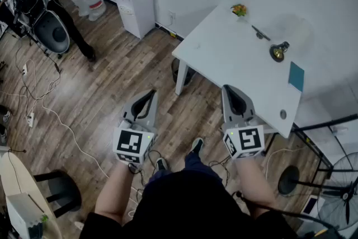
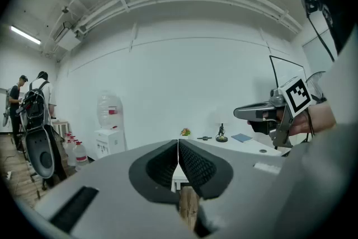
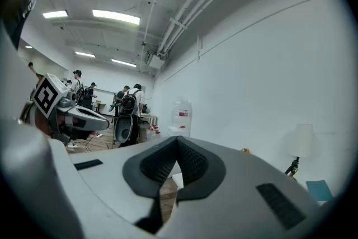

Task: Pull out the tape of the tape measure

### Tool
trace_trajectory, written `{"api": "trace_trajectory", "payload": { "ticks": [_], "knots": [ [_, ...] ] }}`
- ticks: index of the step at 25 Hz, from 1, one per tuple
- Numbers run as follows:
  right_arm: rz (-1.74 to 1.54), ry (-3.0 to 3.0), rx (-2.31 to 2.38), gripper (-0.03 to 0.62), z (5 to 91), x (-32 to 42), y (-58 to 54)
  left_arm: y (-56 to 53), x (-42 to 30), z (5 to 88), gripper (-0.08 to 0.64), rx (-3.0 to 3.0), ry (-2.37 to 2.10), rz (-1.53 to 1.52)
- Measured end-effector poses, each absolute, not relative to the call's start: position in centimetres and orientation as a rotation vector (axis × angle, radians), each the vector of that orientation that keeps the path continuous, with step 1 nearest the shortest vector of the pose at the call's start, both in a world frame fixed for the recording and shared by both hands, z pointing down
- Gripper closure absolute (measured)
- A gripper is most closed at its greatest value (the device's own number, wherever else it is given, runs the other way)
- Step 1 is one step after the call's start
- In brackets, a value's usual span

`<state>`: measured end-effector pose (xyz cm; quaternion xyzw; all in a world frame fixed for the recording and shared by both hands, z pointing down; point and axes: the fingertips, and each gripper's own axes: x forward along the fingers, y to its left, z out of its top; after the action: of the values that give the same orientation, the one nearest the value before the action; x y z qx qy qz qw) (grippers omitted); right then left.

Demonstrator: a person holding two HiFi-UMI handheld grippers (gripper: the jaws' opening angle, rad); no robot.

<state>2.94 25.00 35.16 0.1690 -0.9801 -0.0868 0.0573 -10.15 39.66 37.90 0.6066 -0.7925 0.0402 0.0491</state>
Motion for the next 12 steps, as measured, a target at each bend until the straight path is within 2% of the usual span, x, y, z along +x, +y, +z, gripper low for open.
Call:
{"api": "trace_trajectory", "payload": {
  "ticks": [6, 12],
  "knots": [
    [-0.249, -2.962, 0.556, 0.588, 35.5, 3.8, 30.0, 44.5, -9.9, 37.8, 0.554, 1.855, -2.409, 0.174],
    [-0.221, -3.024, 0.558, 0.588, 34.6, 7.4, 30.8, 45.8, -6.6, 35.3, 0.554, 1.872, -2.47, 0.216]
  ]
}}
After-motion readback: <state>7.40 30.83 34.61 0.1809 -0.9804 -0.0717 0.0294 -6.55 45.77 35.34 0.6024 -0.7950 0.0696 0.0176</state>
